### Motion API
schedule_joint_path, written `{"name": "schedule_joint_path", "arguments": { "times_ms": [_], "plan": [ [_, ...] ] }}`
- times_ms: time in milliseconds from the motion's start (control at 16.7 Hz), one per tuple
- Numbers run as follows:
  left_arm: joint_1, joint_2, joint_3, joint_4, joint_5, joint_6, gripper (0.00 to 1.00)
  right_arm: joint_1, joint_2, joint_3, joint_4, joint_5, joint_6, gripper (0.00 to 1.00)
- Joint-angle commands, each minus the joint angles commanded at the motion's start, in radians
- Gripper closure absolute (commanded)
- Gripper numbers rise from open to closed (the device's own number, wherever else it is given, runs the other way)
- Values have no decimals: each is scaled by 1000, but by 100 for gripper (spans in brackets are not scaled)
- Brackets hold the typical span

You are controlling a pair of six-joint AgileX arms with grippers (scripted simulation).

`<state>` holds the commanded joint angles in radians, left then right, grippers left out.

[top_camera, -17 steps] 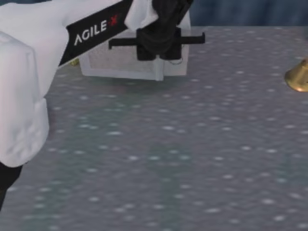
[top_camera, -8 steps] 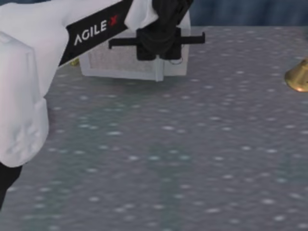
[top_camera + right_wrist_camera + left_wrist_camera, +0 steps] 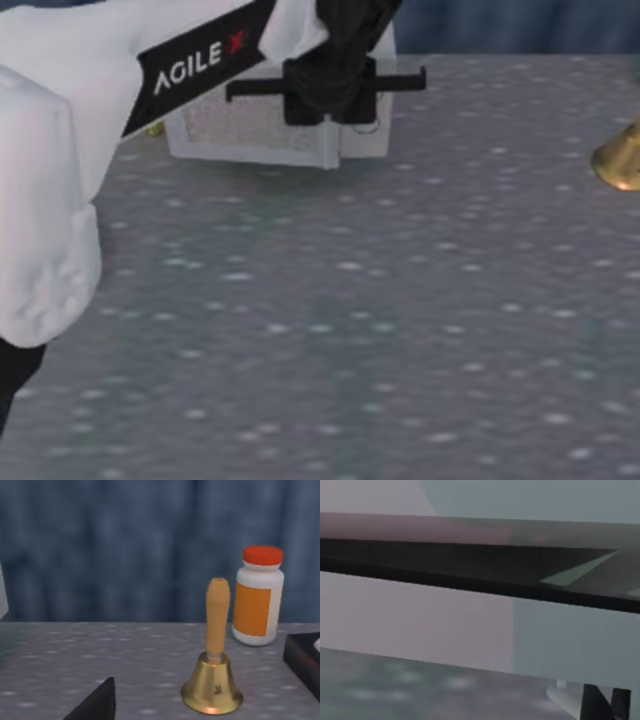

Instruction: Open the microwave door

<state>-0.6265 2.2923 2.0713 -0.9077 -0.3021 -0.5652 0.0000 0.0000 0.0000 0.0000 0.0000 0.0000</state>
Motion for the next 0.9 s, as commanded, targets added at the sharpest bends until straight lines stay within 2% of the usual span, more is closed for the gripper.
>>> {"name": "schedule_joint_path", "arguments": {
  "times_ms": [240, 600, 900],
  "plan": [
    [-5, -6, -19, 11, 7, 8, 100, 0, 0, 0, 0, 0, 0, 0],
    [5, -101, -170, 94, 42, 91, 100, 0, 0, 0, 0, 0, 0, 0],
    [5, -105, -175, 97, 43, 95, 100, 0, 0, 0, 0, 0, 0, 0]
  ]
}}
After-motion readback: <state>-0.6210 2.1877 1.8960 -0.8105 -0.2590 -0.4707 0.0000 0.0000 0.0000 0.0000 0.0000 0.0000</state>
